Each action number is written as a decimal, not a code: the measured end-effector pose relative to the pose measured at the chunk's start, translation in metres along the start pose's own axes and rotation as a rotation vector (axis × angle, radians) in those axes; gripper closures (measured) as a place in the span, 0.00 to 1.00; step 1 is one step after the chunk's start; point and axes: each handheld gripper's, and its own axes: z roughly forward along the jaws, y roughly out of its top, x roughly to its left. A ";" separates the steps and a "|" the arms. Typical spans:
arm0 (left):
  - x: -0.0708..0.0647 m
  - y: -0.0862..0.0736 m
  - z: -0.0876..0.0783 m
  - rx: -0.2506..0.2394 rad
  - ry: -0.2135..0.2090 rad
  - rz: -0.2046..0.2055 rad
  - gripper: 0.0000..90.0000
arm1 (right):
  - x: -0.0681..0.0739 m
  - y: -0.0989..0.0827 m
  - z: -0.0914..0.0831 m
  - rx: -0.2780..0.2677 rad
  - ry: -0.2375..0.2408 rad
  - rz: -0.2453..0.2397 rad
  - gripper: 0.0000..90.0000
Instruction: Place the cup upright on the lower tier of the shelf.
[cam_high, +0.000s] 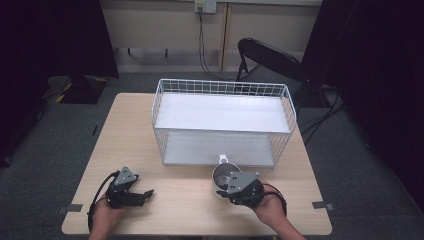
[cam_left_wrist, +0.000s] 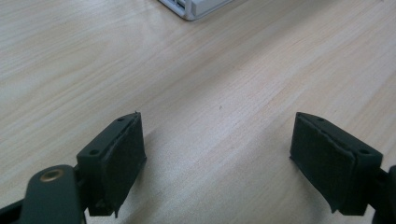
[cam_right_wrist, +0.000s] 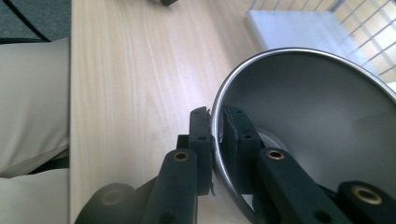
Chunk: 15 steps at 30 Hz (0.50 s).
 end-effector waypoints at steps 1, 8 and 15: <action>0.000 0.000 0.000 0.000 0.000 0.000 0.19 | -0.001 0.000 -0.001 -0.003 -0.010 -0.007 0.91; 0.000 0.000 0.000 0.000 0.000 0.000 0.19 | -0.011 -0.002 -0.007 -0.014 -0.054 -0.004 0.91; 0.000 0.000 0.000 0.000 0.000 0.000 0.19 | -0.019 -0.007 -0.008 -0.010 -0.075 0.006 0.91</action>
